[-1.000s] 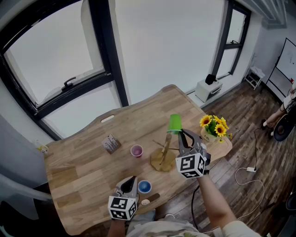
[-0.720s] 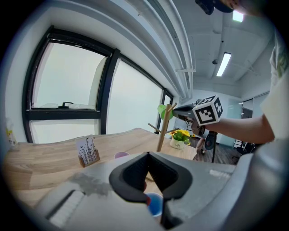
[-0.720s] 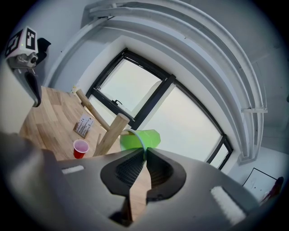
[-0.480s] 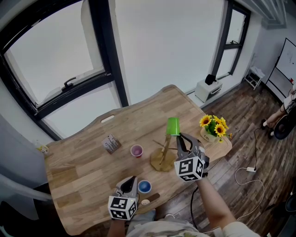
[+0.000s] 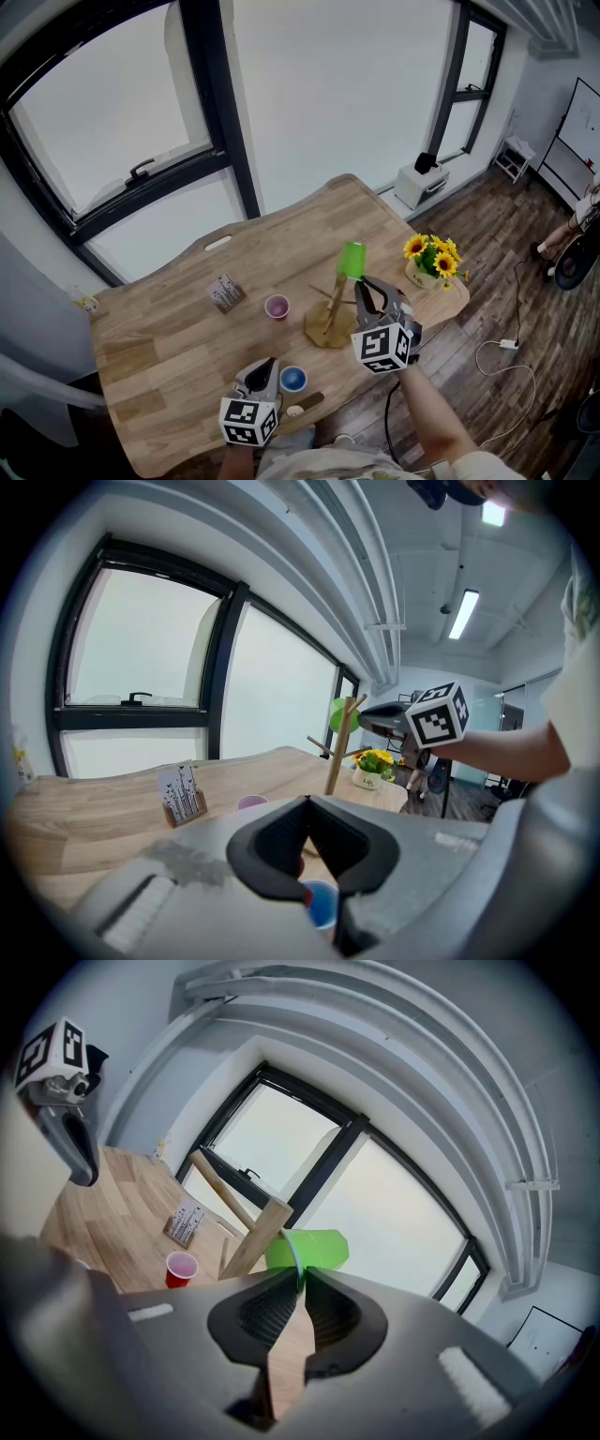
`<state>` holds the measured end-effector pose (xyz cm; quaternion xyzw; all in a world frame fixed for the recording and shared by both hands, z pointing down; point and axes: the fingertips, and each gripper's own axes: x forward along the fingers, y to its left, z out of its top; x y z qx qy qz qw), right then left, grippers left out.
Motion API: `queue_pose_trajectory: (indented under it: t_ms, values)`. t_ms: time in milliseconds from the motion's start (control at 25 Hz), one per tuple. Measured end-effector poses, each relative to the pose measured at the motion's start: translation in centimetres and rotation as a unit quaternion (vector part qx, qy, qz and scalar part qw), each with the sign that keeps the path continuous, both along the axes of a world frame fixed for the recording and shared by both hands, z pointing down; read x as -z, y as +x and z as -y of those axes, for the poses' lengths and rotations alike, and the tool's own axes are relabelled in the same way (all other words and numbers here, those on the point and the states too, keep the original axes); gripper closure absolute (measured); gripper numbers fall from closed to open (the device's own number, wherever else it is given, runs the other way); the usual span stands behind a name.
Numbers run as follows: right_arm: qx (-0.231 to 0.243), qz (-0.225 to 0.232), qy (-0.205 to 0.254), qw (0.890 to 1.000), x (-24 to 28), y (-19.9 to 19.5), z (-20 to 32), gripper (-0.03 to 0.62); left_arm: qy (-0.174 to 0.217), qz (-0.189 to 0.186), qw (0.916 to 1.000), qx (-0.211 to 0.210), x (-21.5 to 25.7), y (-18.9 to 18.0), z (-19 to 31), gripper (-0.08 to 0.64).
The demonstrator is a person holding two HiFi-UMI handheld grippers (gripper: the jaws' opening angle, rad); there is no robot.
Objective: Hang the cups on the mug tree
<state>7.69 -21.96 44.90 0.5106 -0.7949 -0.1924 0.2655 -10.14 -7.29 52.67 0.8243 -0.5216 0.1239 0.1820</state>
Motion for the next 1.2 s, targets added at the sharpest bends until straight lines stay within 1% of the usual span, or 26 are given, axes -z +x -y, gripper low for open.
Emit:
queue_pose_trajectory:
  t_ms: [280,560,640,680,880,1200]
  values:
    - [0.011,-0.005,-0.008,1.0,-0.6,-0.5,-0.2,0.563,-0.001,0.0,1.0,0.002,-0.2,-0.4,0.0,0.558]
    - [0.019,-0.001,-0.019,1.0,-1.2,-0.7,-0.7,0.56,0.0,0.0,1.0,0.002,-0.1,-0.6,-0.1,0.558]
    - [0.023,0.002,-0.024,0.999,-1.4,-0.7,-1.0,0.536,-0.001,0.0,1.0,0.002,-0.1,-0.6,-0.1,0.56]
    - [0.025,0.004,-0.026,0.999,-1.5,-0.7,-1.2,0.526,0.0,0.0,1.0,0.001,-0.2,-0.6,-0.1,0.559]
    - [0.029,0.01,-0.036,0.999,-2.0,-0.1,-2.3,0.518,0.0,0.0,1.0,-0.001,-0.2,-0.6,-0.1,0.558]
    - [0.031,0.016,-0.065,0.997,-4.5,0.7,-5.3,0.518,-0.003,0.0,1.0,0.001,-0.3,-0.9,-0.3,0.558]
